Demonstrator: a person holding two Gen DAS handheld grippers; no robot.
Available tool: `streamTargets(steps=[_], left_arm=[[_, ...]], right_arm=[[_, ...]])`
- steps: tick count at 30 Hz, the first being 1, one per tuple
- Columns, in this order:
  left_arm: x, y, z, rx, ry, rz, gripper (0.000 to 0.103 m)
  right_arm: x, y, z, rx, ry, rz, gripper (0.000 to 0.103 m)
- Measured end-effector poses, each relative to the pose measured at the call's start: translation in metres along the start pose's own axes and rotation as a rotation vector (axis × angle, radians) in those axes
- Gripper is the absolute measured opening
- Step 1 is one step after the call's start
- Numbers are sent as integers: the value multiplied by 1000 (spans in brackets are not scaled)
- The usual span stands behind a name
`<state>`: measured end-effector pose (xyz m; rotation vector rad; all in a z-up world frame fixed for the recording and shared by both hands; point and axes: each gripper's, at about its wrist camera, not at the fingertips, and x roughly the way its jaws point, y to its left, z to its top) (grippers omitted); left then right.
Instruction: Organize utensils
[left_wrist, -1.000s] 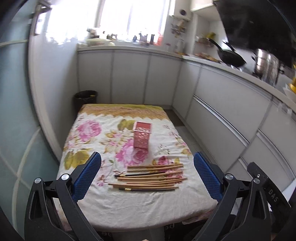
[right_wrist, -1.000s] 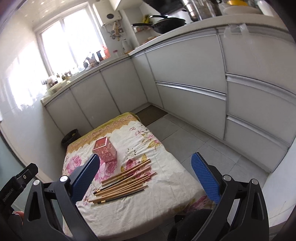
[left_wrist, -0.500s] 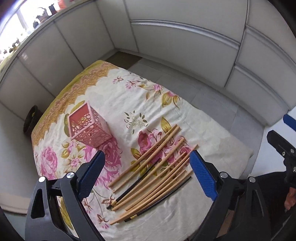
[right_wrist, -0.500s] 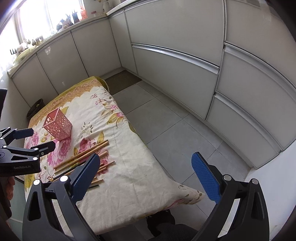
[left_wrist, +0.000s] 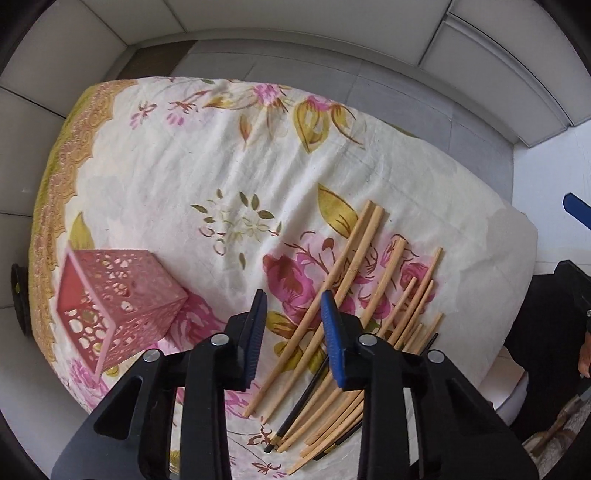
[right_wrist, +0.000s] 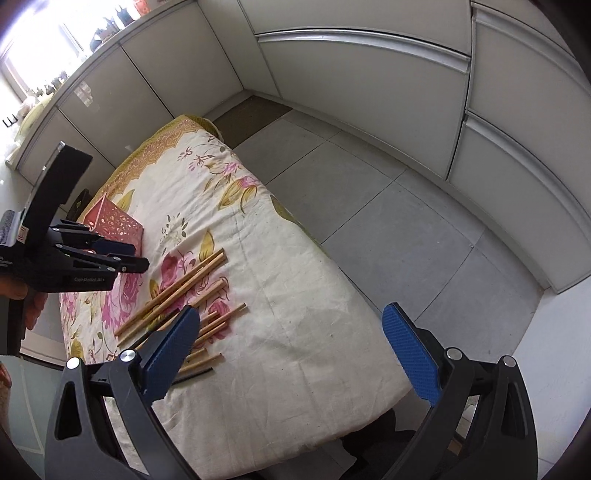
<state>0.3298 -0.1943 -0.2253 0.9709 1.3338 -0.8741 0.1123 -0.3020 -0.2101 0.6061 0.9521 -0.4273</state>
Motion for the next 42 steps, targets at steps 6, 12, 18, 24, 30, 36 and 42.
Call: streamTargets(steps=[6, 12, 18, 24, 30, 36, 42], left_arm=[[25, 0, 15, 21, 33, -86, 19], [31, -2, 28, 42, 41, -114, 19], [39, -12, 42, 70, 65, -124, 19], [48, -32, 44, 118, 94, -102, 19], [50, -40, 50, 145, 125, -79, 17], [49, -28, 37, -22, 0, -104, 7], [10, -12, 4, -148, -216, -65, 6]], right_arm=[[12, -7, 6, 48, 44, 31, 96], [18, -16, 8, 90, 78, 47, 96], [22, -20, 9, 107, 99, 61, 96], [24, -22, 9, 111, 113, 63, 96], [27, -24, 8, 144, 140, 88, 96], [36, -22, 6, 187, 198, 105, 96], [57, 3, 46, 205, 273, 100, 96]])
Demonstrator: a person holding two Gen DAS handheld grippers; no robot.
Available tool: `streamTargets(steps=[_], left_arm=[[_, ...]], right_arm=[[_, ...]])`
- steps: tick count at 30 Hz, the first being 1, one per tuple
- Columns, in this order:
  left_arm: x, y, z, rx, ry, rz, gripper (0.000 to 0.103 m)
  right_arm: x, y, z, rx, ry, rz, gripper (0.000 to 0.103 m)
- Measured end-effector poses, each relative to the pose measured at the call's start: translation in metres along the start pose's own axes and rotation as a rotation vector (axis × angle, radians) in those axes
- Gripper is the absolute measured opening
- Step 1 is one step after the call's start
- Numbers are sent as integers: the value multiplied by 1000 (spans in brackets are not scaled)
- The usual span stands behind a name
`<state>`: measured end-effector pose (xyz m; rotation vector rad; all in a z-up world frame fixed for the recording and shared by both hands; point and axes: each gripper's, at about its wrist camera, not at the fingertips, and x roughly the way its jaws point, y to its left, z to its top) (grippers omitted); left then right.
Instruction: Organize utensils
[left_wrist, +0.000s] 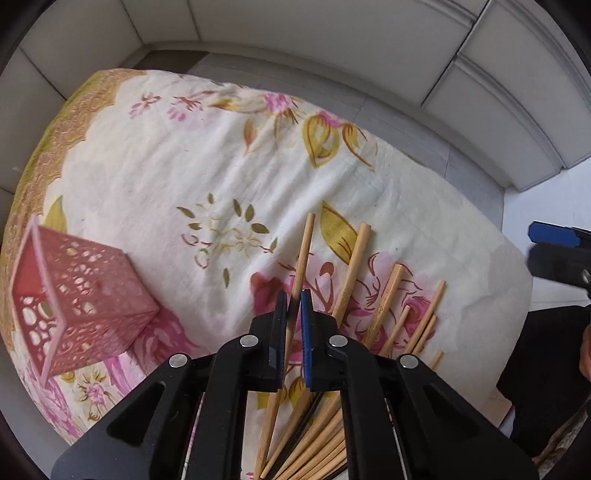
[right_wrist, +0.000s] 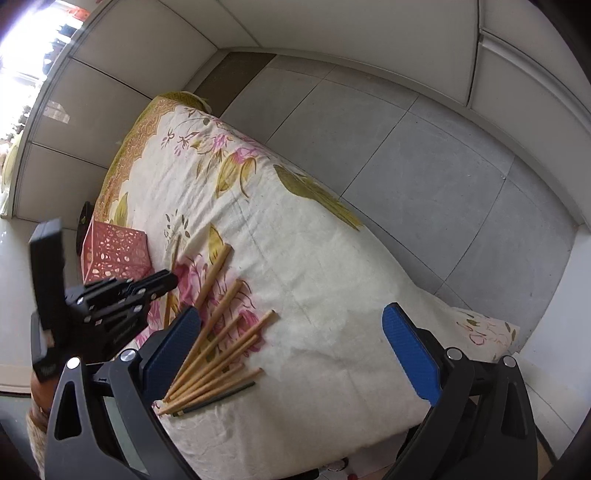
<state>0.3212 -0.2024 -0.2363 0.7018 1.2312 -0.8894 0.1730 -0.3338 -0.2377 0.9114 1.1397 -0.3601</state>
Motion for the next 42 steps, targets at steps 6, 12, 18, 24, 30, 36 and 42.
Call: streamTargets(steps=[6, 12, 18, 24, 30, 36, 42], left_arm=[[-84, 32, -48, -81, -251, 70, 5], [-162, 61, -115, -101, -453, 139, 5], [-206, 63, -160, -109, -583, 157, 5], [-226, 73, -190, -146, -646, 164, 5], [-242, 74, -203, -230, -705, 166, 5], [-261, 68, -207, -346, -776, 185, 5], [-277, 60, -196, -439, -823, 195, 5]], right_arm=[[48, 51, 35, 42, 226, -6, 52], [86, 75, 40, 148, 316, -109, 34], [109, 90, 46, 258, 342, -166, 29], [124, 101, 47, 309, 300, -249, 11], [124, 131, 40, 212, 192, -217, 10], [77, 168, 9, 14, 32, -26, 9], [-2, 183, -31, -233, -127, 83, 9]])
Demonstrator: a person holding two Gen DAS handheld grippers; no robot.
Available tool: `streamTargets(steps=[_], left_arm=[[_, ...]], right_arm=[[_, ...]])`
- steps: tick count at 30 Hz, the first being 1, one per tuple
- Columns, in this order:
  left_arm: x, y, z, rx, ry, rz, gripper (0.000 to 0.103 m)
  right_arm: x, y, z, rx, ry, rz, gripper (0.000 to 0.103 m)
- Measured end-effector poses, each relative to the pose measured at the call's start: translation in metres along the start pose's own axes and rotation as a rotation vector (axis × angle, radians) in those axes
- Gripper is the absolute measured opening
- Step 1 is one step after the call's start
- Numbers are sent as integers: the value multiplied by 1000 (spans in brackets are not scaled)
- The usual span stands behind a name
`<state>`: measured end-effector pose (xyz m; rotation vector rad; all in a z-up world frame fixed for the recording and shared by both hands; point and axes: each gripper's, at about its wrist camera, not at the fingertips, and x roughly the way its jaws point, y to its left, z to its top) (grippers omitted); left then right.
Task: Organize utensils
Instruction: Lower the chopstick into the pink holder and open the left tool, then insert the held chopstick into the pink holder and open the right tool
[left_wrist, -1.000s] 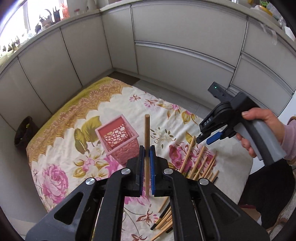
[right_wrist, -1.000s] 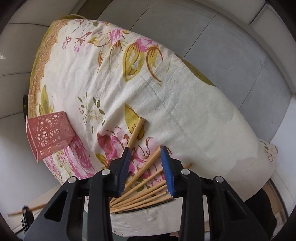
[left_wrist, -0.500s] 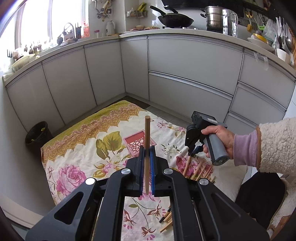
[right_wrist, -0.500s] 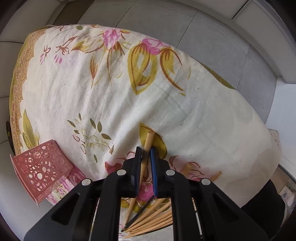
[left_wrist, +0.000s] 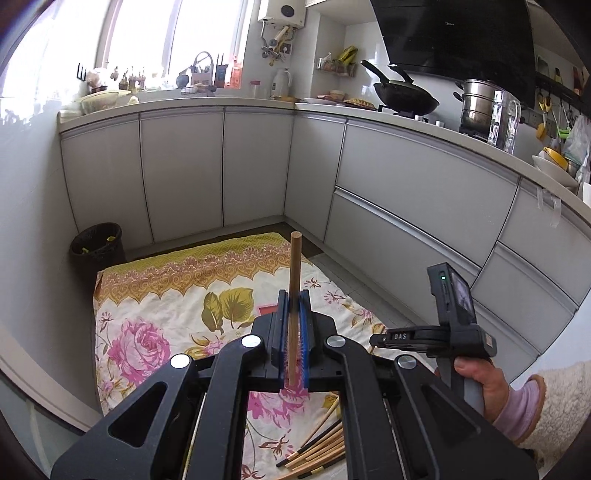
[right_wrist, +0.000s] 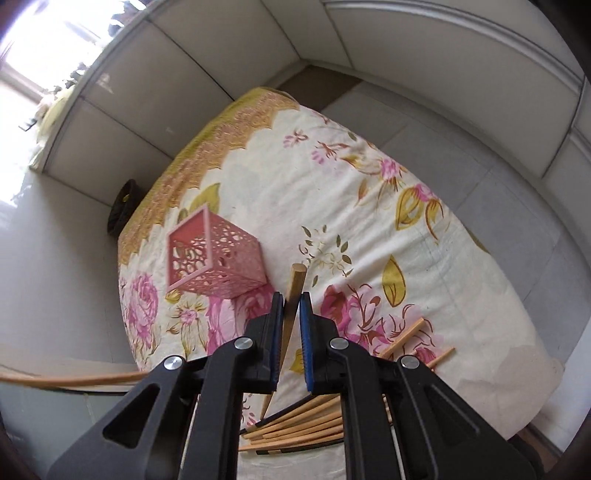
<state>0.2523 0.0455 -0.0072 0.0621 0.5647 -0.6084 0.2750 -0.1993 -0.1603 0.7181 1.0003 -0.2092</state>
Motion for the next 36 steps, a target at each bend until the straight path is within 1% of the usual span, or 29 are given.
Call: streamTargets(steps=[3, 7, 12, 17, 20, 24, 26, 27, 28, 29, 30, 31, 32, 36], left_arm=[[2, -5, 9, -31, -11, 7, 5], [7, -10, 22, -67, -31, 21, 5], [20, -14, 40, -91, -60, 53, 5], [48, -13, 56, -103, -71, 102, 5], [72, -8, 57, -113, -49, 138, 5], [108, 3, 48, -133, 2, 187, 5], [125, 12, 39, -157, 47, 190, 6], [130, 17, 34, -180, 64, 172, 6], [133, 21, 29, -197, 77, 160, 9], [134, 22, 25, -206, 83, 166, 21], [130, 24, 22, -214, 72, 167, 40], [124, 26, 21, -230, 49, 166, 47], [115, 28, 21, -254, 22, 166, 52], [71, 37, 31, -353, -101, 158, 52]], right_arm=[[-43, -1, 1, -92, -59, 29, 8], [-85, 6, 5, -190, -129, 41, 8], [-131, 12, 21, -225, -201, 72, 8], [-169, 18, 46, -236, -284, 102, 8], [-183, 22, 60, -240, -336, 112, 8], [-188, 29, 76, -245, -374, 134, 8], [-187, 34, 83, -246, -383, 138, 8], [-184, 36, 86, -245, -382, 144, 8], [-181, 40, 88, -246, -382, 149, 8], [-178, 43, 90, -248, -383, 151, 8], [-174, 45, 92, -249, -384, 154, 8], [-169, 49, 93, -252, -384, 158, 8], [-166, 52, 95, -254, -384, 158, 8], [-150, 62, 97, -263, -384, 160, 8]])
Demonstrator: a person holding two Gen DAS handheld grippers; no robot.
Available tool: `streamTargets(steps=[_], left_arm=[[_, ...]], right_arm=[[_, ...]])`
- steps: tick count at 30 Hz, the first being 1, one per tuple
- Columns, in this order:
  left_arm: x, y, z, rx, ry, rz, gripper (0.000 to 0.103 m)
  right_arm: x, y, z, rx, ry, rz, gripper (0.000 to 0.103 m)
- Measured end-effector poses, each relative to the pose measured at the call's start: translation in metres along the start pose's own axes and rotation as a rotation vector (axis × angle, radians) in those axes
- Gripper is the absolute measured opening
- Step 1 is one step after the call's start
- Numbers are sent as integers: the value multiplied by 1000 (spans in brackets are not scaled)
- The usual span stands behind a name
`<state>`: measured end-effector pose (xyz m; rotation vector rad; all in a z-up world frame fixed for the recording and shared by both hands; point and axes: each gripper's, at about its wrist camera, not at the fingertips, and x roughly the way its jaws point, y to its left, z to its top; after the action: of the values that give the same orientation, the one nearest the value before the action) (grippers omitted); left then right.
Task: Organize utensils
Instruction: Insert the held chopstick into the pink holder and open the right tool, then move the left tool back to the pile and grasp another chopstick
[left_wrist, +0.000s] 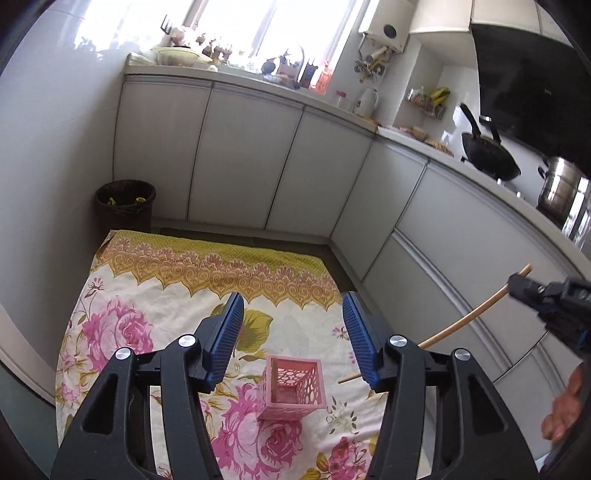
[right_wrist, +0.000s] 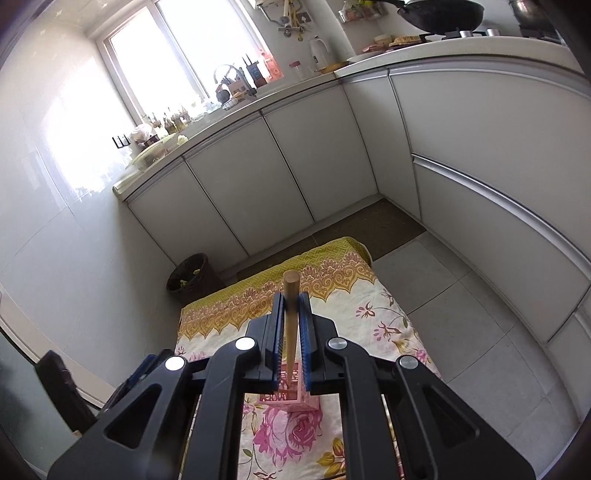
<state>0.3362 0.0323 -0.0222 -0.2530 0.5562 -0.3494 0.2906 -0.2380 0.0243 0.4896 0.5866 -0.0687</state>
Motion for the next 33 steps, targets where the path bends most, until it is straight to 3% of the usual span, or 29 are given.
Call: streamTargets(steps=[6, 12, 17, 18, 19, 20, 21, 22, 25, 30, 33], left_arm=[[-60, 21, 0, -114, -157, 91, 55], [-64, 38, -13, -121, -118, 146, 55], [-62, 51, -19, -148, -88, 153, 56], [-63, 51, -20, -150, -90, 152, 56], [-64, 51, -19, -151, -92, 150, 57], [-66, 51, -19, -150, -95, 146, 58], [-67, 50, -18, -149, -99, 145, 59], [-70, 49, -17, -147, -105, 140, 59], [-77, 41, -14, -128, -124, 126, 65], [-87, 20, -12, -79, -140, 73, 75], [-92, 0, -12, -17, -129, 8, 83]], right_arm=[[28, 13, -3, -15, -4, 5, 8], [64, 20, -22, -40, 31, -7, 8], [98, 21, -49, -61, 111, -30, 10], [102, 21, -53, -64, 122, -32, 18], [104, 20, -56, -63, 130, -31, 40], [104, 20, -57, -53, 127, -28, 52], [102, 19, -56, -41, 111, -28, 72], [95, 17, -56, -28, 88, -29, 78], [76, 14, -47, -9, 28, -40, 91], [42, 2, -29, 45, -47, -121, 95], [21, -20, -24, 112, -47, -138, 96]])
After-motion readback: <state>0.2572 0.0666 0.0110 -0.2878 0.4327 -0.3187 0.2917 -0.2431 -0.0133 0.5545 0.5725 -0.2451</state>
